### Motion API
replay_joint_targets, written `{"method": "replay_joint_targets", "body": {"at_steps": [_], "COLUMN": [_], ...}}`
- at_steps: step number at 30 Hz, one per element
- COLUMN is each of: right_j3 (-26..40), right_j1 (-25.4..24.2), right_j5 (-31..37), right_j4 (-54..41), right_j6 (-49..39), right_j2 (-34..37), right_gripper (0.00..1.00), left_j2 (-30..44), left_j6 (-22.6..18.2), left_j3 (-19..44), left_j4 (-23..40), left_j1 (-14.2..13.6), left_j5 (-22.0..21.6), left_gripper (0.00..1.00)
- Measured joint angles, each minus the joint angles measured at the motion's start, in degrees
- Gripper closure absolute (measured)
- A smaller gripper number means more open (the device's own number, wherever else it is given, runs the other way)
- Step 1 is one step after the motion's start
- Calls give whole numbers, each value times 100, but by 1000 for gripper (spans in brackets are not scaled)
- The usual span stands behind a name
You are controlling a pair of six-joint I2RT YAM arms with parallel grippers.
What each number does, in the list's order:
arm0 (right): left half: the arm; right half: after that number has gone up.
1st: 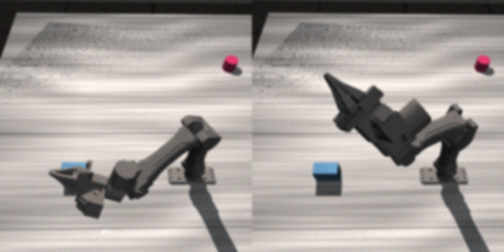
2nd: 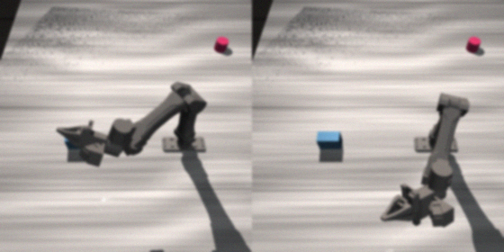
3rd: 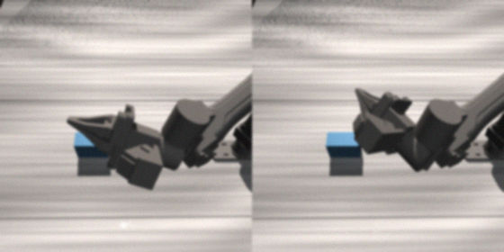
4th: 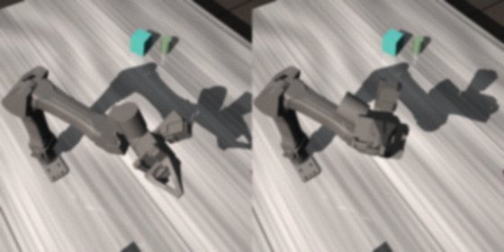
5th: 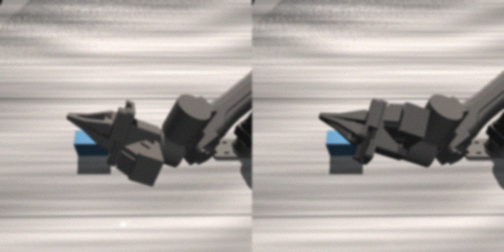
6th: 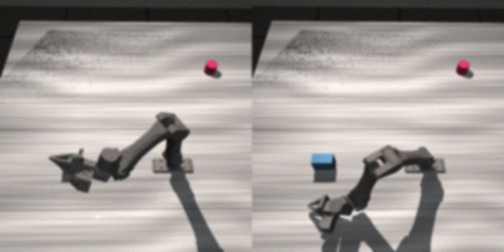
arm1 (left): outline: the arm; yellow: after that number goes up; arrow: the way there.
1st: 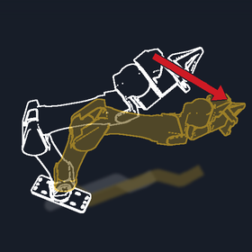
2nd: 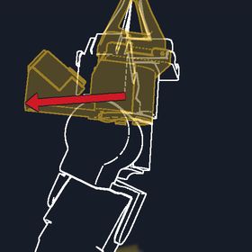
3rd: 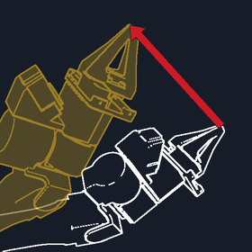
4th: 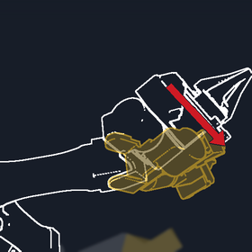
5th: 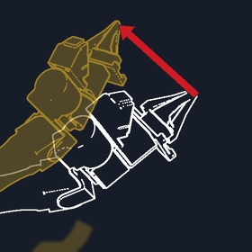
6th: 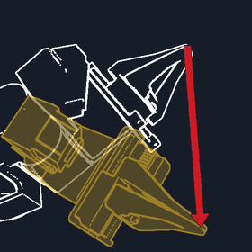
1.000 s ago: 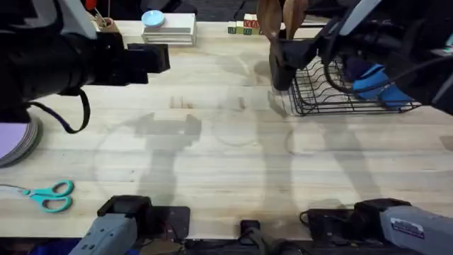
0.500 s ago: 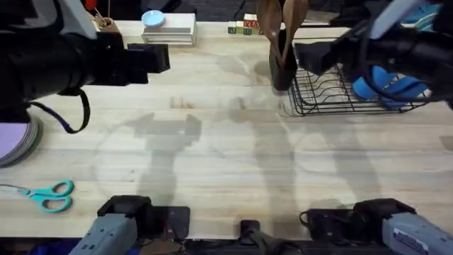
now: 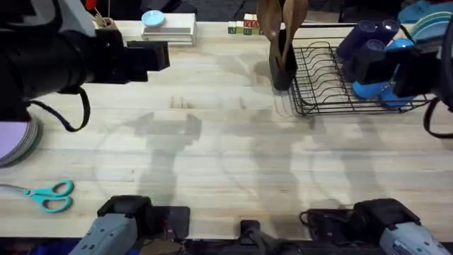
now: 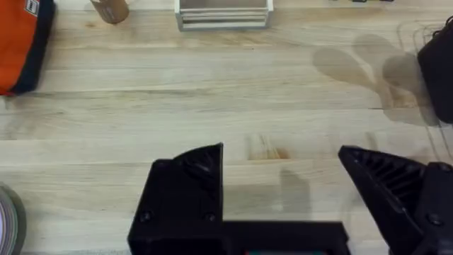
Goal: Pick up the spoon on the table one by one and put them onto the rack
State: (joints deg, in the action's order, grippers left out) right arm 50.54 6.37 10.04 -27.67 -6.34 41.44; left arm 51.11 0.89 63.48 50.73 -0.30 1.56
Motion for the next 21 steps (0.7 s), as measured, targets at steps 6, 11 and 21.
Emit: {"method": "replay_joint_targets", "body": {"at_steps": [6,11,21], "right_j3": [0,0,0], "right_j1": [0,0,0], "right_j5": [585,640,667], "right_j4": [-324,-325,-327], "right_j6": [19,19,19], "right_j2": [-62,-62,-62], "right_gripper": [6,6,6], "left_j2": [-1,0,-2], "left_j6": [0,0,0], "left_j3": [0,0,0], "left_j4": [1,1,1], "left_j1": [0,0,0], "left_j5": [0,0,0], "left_gripper": [7,8,7]}}
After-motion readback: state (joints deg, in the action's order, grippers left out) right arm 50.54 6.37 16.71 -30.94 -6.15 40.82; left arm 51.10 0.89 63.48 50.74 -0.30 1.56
